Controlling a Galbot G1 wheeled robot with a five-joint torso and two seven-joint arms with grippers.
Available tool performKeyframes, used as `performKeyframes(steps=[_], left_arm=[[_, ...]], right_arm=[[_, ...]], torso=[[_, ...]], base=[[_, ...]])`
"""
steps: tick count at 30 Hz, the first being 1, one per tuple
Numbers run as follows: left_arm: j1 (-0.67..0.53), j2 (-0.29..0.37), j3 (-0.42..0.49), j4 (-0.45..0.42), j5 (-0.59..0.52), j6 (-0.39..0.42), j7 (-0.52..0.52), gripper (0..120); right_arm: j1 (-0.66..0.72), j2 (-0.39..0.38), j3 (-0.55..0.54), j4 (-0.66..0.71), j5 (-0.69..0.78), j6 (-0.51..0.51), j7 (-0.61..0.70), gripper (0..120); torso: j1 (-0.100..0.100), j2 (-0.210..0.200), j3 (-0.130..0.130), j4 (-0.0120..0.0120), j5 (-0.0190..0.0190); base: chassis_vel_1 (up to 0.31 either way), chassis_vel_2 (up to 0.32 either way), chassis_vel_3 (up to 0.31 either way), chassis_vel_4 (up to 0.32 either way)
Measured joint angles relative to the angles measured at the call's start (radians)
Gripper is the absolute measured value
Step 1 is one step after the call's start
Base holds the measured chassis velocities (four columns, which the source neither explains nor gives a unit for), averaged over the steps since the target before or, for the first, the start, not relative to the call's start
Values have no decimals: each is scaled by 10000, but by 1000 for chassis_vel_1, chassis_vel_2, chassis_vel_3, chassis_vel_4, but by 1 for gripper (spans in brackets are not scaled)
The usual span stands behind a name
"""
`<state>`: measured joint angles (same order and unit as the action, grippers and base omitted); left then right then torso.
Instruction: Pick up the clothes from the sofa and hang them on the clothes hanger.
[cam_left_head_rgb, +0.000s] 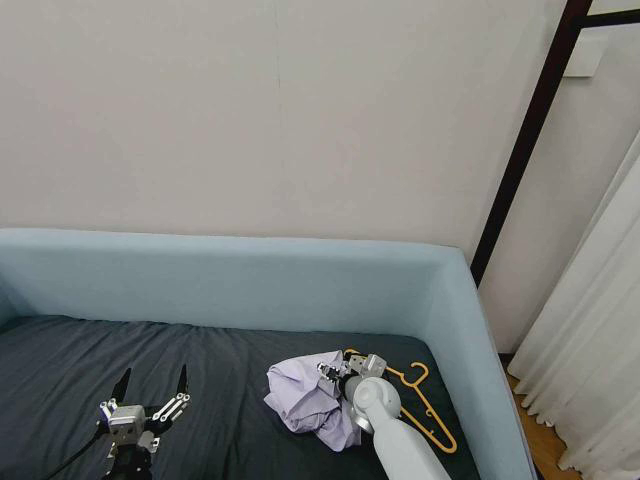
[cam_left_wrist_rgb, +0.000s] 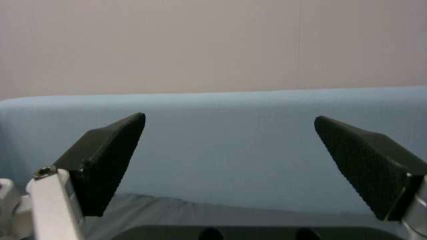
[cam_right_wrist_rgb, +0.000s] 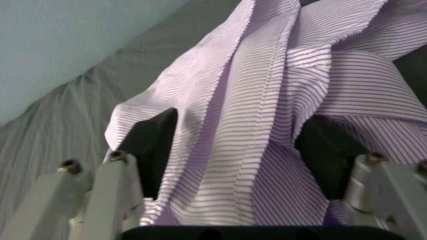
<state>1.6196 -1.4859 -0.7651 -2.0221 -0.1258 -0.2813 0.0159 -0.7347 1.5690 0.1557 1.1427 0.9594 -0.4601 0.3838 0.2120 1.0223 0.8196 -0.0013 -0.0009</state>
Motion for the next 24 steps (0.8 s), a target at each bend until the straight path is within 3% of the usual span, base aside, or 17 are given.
performKeyframes(steps=[14, 17, 24], left_arm=[[-238, -110, 113, 333, 32, -212, 0, 100], [-330, -141, 152, 399, 83, -229, 7, 100], [-438, -110, 125, 502, 92, -257, 16, 100]], right_arm=[[-130, -80, -563, 233, -787, 763, -203, 15], [-117, -161, -692, 294, -766, 1077, -468, 0], [-2, -133, -652, 62, -741, 1138, -964, 0]], torso=[[0, 0, 0, 0, 1], [0, 0, 0, 0, 1], [-1, 0, 0, 0, 0]], base=[[0, 0, 0, 0], [0, 0, 0, 0], [0, 0, 0, 0]])
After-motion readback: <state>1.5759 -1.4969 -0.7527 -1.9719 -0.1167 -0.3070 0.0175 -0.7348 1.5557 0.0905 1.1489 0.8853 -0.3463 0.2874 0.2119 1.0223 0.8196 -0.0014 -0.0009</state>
